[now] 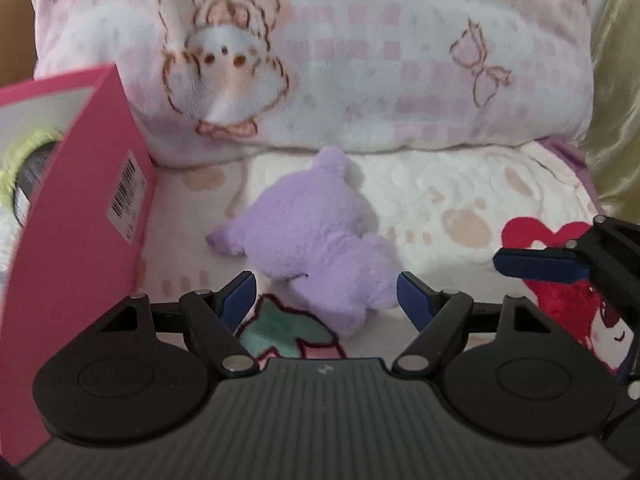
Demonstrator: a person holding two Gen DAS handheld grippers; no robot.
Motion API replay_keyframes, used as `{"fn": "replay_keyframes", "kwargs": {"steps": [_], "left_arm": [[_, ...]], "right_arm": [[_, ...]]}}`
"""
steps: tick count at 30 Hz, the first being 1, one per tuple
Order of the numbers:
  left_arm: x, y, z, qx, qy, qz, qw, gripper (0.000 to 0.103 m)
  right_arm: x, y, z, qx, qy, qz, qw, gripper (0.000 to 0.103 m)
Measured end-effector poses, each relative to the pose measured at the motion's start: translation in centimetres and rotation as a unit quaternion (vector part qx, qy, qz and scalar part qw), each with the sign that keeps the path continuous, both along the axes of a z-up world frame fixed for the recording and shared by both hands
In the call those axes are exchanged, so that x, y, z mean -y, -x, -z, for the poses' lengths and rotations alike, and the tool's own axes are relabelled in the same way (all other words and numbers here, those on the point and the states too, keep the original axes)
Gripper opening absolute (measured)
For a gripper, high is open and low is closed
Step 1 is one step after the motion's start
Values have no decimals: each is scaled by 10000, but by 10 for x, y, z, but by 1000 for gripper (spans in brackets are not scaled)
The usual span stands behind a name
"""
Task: Organize objects
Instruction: 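Move the left gripper to the purple plush toy, then close the left gripper on the purple plush toy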
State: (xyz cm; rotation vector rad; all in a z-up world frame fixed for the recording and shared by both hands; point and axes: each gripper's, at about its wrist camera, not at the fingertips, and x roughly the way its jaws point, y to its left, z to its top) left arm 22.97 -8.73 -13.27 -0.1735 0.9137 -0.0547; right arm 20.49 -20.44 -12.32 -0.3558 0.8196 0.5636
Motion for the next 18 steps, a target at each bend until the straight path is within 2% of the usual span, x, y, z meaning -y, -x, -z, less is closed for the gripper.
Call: {"fn": "replay_keyframes", "kwargs": {"steps": [3,5,8,11,13,18], "left_arm": [[-9,-1,-1,-176,589,-103,9981,73],[-11,2,-11,12,553,-122,9984,73],[-10,-1,-17,105,459,-132,9988,73],[-17,-9,-18,45,679,-286,9973,70],[-23,-13,-18,-32,839,-443,9955,65],[-32,-20,-10,-354,960,-634,9927,61]], "right_arm": [[-2,-1,7,13,414,-310,9987,89],[-4,-2,10,53,579,-507,9970,89],[-5,-10,10,19,499,-618,9968,89],[-7,-20,12,-37,256,-609,9978,89],[-10,-26,13,-133,165,-667,9976,89],[-19,-39,18,-159,90,-1085,9939,89]]}}
